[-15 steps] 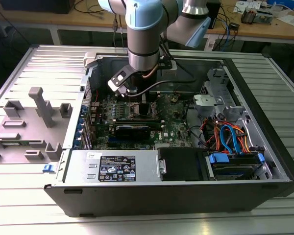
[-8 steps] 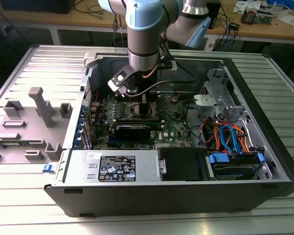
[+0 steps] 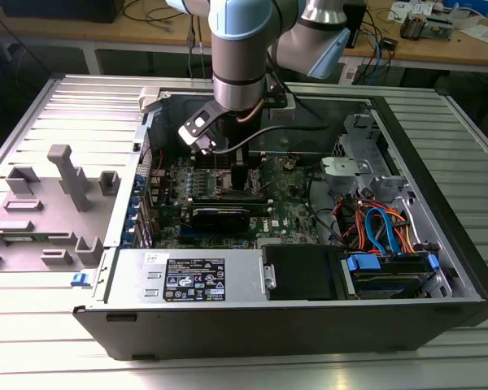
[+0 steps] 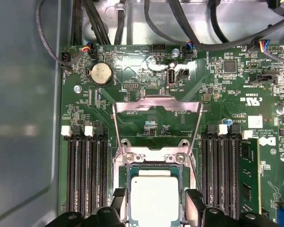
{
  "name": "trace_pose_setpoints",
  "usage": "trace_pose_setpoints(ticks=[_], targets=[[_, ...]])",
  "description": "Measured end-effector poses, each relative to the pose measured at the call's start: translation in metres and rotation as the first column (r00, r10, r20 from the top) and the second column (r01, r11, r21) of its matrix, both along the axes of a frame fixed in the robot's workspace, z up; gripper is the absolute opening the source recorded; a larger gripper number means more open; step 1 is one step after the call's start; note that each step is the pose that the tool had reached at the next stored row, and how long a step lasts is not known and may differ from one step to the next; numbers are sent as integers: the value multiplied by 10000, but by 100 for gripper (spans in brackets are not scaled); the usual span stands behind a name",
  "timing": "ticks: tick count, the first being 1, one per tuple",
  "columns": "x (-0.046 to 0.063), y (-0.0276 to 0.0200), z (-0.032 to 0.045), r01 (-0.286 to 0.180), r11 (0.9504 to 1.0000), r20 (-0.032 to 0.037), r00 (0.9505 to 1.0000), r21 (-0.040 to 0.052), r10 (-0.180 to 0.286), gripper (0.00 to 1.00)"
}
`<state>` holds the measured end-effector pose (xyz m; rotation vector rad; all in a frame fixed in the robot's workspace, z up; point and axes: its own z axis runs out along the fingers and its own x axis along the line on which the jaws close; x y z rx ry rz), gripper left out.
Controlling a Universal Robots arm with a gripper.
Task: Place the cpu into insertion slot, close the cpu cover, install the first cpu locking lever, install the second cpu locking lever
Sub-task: 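Place the cpu into insertion slot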
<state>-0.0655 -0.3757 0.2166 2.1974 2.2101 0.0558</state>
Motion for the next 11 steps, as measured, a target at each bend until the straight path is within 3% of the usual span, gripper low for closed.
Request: trace_pose_setpoints(ticks=[4,11], targets=[[0,0,61,0,10000,-10,10000,2,0,61],[0,0,63,0,10000,-11,10000,0,0,61]])
